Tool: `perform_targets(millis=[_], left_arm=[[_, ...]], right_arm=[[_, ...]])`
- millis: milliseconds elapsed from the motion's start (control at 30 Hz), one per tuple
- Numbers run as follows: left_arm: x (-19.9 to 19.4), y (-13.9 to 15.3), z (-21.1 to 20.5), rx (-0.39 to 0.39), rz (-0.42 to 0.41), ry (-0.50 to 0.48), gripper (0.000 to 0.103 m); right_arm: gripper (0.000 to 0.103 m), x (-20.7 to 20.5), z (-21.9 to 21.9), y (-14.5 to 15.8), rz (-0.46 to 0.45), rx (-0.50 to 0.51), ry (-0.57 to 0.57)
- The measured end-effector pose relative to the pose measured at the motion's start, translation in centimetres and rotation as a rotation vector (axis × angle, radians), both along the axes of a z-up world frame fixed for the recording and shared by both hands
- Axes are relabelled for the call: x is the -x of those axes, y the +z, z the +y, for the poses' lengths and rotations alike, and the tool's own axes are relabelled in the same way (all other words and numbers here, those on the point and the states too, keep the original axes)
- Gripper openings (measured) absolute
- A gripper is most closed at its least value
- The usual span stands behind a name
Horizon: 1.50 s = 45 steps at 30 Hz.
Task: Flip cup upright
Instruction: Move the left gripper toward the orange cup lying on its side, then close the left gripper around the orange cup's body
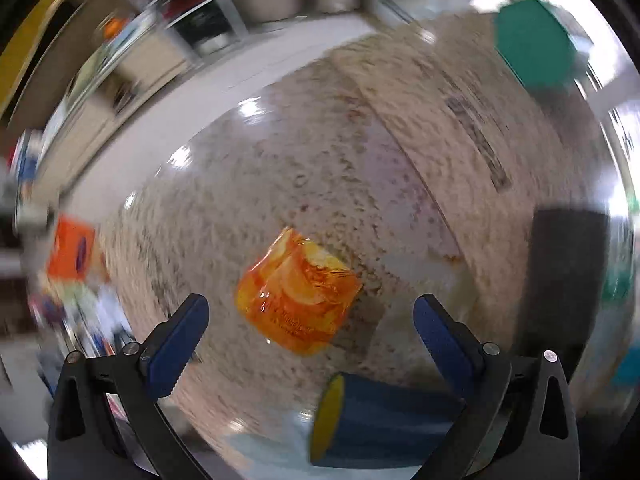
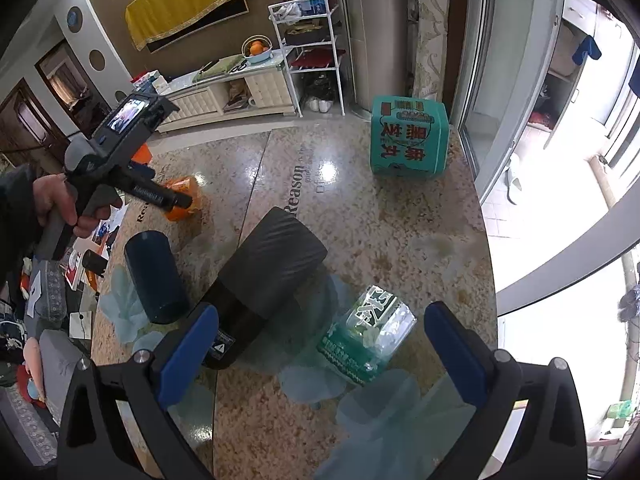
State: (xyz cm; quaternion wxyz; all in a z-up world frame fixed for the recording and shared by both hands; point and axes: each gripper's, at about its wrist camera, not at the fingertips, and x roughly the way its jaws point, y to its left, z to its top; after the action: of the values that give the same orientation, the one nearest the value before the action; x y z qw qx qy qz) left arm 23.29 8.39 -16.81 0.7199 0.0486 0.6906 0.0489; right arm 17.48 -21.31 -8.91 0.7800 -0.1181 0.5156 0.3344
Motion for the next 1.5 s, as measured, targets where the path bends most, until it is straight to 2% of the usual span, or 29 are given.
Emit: perform_targets(millis=[100,233,567,667,767,933,1000,1067,1233,1367,1500], left_arm=[[-0.1,-1.3,-0.2,-0.013,0.057,-0.093,0.103],[0.0,-3.3,0.1,-0.041,0.117,-0.16,0.103],[-0.2,-6.1,1.0,-0.068,0.18,-0.203,0.103],[-0.5,-6.3,1.2,-0.057,0.176,-0.208,0.103],[-1.0,-6.6,1.7,-0.078,0.173,-0.208,0.101],[-2.5,-6.7,3.2,-0.014,0.177,-0.178,0.089],[-3.2,-6.6,3.7,0.022,0.189,-0.17,0.079],[-3.5,-6.6,4.2,0.062,0.192,-0.146,0.073],[-3.5,-6.7,4.7,0.063,0.157,-0.142,0.071],[-2.2,-5.3,4.7,0.072,0.124,-0.11,0.07],[-1.1,-2.7,4.9,0.094,0.071,-0.092,0.07]], right_arm=[[0.103,-0.3,0.1,-0.5,0.013,0.001,-0.008],[0.103,-0.4,0.1,-0.9,0.035,0.002,-0.023],[0.103,-0.8,0.0,-2.5,0.07,0.019,-0.046],[0.103,-0.7,0.2,-2.8,0.071,0.022,-0.044],[0.103,-0.7,0.4,-3.0,0.075,0.024,-0.043],[0.103,-0.5,0.7,-3.2,0.078,0.03,-0.037],[0.103,-0.5,0.7,-3.2,0.079,0.03,-0.042],[0.103,-0.5,0.5,-3.2,0.077,0.028,-0.049],[0.103,-0.6,0.2,-3.5,0.081,0.038,-0.069],[0.103,-0.5,0.2,-3.4,0.078,0.039,-0.075],[0.103,-0.2,0.5,-3.0,0.067,0.033,-0.072]])
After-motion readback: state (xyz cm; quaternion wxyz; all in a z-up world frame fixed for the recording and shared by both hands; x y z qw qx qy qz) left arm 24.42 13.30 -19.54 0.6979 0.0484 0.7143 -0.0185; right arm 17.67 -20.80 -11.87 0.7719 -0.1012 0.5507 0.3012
